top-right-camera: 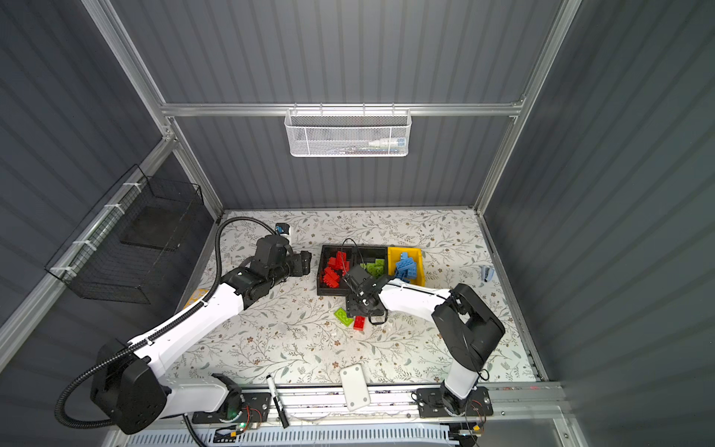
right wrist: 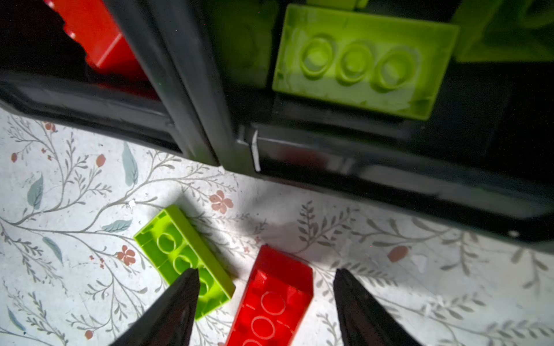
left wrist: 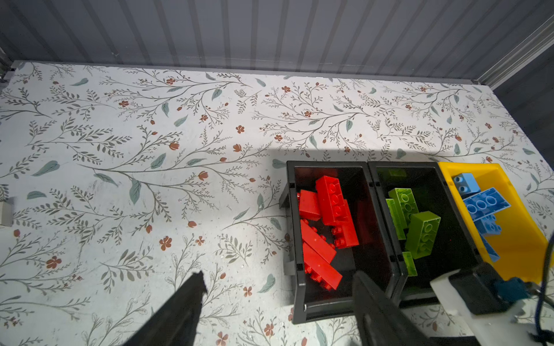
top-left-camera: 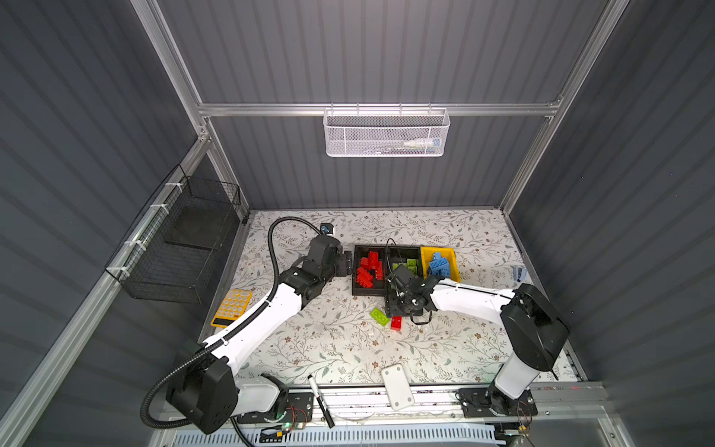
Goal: Sort the legos into containers by color
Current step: Pick up the lego from the center of the table.
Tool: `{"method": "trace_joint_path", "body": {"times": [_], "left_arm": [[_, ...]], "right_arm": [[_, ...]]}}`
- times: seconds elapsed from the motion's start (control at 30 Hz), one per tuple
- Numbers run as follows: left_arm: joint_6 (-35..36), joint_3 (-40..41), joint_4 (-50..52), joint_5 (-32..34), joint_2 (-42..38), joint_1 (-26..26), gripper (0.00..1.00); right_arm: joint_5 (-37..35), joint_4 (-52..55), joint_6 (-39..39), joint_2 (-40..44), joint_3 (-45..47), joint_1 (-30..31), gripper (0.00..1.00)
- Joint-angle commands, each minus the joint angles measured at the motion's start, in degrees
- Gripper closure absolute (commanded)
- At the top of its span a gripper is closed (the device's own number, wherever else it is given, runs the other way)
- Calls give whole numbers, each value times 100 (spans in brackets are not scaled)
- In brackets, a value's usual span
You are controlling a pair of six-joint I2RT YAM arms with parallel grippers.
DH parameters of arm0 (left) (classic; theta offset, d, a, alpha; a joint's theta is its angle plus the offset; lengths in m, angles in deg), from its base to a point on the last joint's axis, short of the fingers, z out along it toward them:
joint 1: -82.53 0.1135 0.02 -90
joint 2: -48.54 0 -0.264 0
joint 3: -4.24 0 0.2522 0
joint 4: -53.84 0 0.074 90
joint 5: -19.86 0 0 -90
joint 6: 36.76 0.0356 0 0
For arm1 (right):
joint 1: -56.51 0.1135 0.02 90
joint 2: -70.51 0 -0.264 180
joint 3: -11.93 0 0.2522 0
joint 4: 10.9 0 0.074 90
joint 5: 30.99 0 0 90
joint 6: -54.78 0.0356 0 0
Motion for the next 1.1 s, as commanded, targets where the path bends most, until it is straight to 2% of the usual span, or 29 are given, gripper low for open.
{"method": "trace_joint_path", "body": {"times": [0.0, 0.23, 0.37, 0.47, 0.7, 0.87, 1.07], "left_arm": [[-88, 118, 64, 126, -185, 43, 21], [-219, 429, -39, 145, -362, 65, 20], [-266, 470, -124, 37, -232, 85, 20], [-254, 480, -211, -23, -134, 90, 20], [-284, 489, -290, -141, 128, 132, 20], [-385, 515, -314, -244, 210, 136, 20], [-649, 811, -346, -317, 94, 141, 20]], "right_arm": [[66, 347, 25, -197, -190, 21, 30], [113, 530, 47, -341, -335, 29, 50], [66, 606, 89, -293, -314, 32, 64], [44, 585, 152, -198, -233, 31, 71], [-321, 823, 10, 184, -254, -9, 75], [-527, 924, -263, 516, -607, -144, 75], [-604, 747, -763, 436, -1407, -473, 74]]}}
